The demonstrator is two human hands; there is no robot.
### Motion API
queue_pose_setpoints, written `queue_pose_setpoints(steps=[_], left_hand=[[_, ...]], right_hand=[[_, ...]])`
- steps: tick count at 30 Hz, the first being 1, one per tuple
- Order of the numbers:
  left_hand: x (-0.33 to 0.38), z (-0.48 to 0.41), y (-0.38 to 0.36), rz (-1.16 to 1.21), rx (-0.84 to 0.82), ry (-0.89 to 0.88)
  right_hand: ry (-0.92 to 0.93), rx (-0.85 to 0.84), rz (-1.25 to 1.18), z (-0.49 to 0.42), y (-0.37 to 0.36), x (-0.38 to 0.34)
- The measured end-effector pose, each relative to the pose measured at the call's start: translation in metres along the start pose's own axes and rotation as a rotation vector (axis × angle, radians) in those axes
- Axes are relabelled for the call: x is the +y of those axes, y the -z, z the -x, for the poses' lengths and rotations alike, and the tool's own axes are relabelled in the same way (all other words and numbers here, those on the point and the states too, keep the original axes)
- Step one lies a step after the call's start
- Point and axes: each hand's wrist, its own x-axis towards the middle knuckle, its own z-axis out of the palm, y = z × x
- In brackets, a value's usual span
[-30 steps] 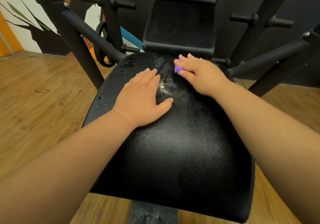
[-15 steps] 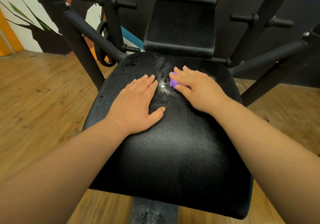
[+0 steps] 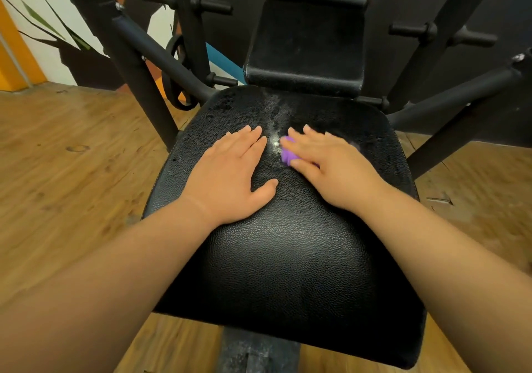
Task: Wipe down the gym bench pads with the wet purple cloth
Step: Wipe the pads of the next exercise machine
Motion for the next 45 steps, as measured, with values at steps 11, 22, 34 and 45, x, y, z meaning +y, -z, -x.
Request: queue_pose_setpoints(steps=[11,22,34,45], left_hand=[[-0.002,0.005,0.001,-0.051,-0.069,-0.049],[-0.002,0.013,0.002,-0.019,-0.058,-0.072],[-0.005,0.038,-0.005,-0.048,-0.012,-0.094],[-0.005,0.039,-0.004,-0.05,0.011,-0.101]], right_hand=[[-0.046,0.029,0.007,0.002,-0.001,0.0],[0.076,0.154,0.061,0.015,-0.009,0.006],[0.171,0.223,-0.158,0.037,-0.026,-0.003],[0.092,0.191,-0.261,0.045,-0.027,-0.012]])
